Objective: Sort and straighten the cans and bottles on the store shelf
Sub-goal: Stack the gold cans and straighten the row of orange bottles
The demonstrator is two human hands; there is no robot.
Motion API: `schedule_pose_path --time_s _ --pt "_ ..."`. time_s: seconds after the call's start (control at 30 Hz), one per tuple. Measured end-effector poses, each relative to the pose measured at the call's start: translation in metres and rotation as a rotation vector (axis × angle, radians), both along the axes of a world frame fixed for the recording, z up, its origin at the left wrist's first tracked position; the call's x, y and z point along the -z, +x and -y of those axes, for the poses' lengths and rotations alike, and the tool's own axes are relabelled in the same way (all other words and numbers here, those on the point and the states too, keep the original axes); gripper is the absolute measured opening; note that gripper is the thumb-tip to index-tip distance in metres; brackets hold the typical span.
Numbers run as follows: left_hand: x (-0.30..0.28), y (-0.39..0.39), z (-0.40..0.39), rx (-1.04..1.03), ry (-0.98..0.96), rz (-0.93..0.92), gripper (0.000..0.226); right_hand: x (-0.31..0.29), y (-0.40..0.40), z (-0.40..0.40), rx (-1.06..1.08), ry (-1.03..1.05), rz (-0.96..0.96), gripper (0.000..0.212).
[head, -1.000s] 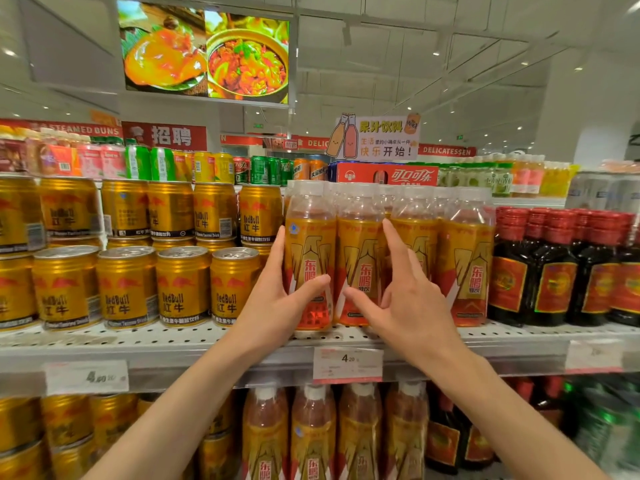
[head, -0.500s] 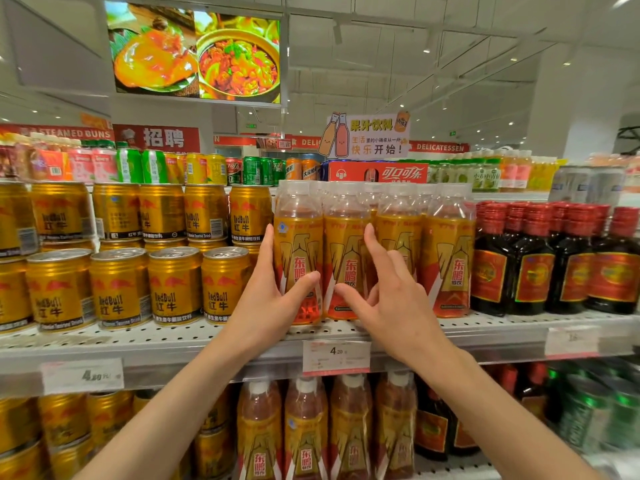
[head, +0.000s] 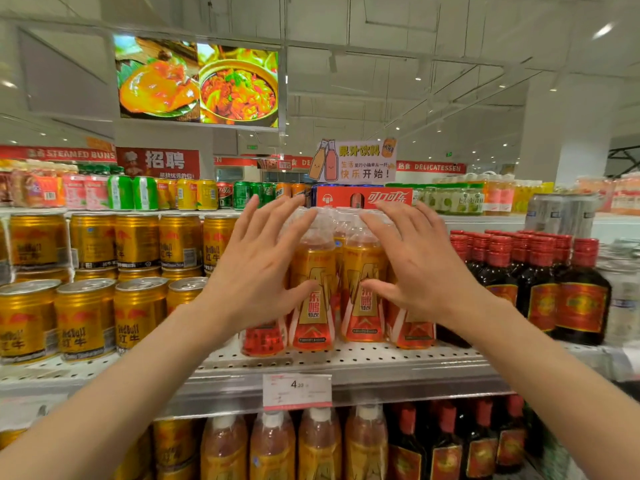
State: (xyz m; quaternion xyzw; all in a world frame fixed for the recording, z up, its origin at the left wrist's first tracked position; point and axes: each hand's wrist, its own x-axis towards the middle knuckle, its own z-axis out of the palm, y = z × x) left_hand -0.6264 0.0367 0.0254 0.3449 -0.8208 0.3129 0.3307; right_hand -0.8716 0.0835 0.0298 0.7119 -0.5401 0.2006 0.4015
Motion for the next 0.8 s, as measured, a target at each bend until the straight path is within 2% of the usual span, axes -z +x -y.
schedule_pose_path --time_s 0.1,0.53,0.8 --pt "-0.004 -0.003 0.01 -0.064 0.027 0.026 0.099 -0.008 -0.004 0.009 0.072 0.086 -0.083 0.11" --pt "0.003 -0.004 0.016 -0.009 0.009 -0.012 0.096 -0.004 0.009 0.032 0.197 0.061 -0.24 0.085" --pt "0.004 -0.005 0.015 0.014 -0.006 -0.026 0.095 0.004 0.01 0.039 0.243 -0.002 -0.24 0.087"
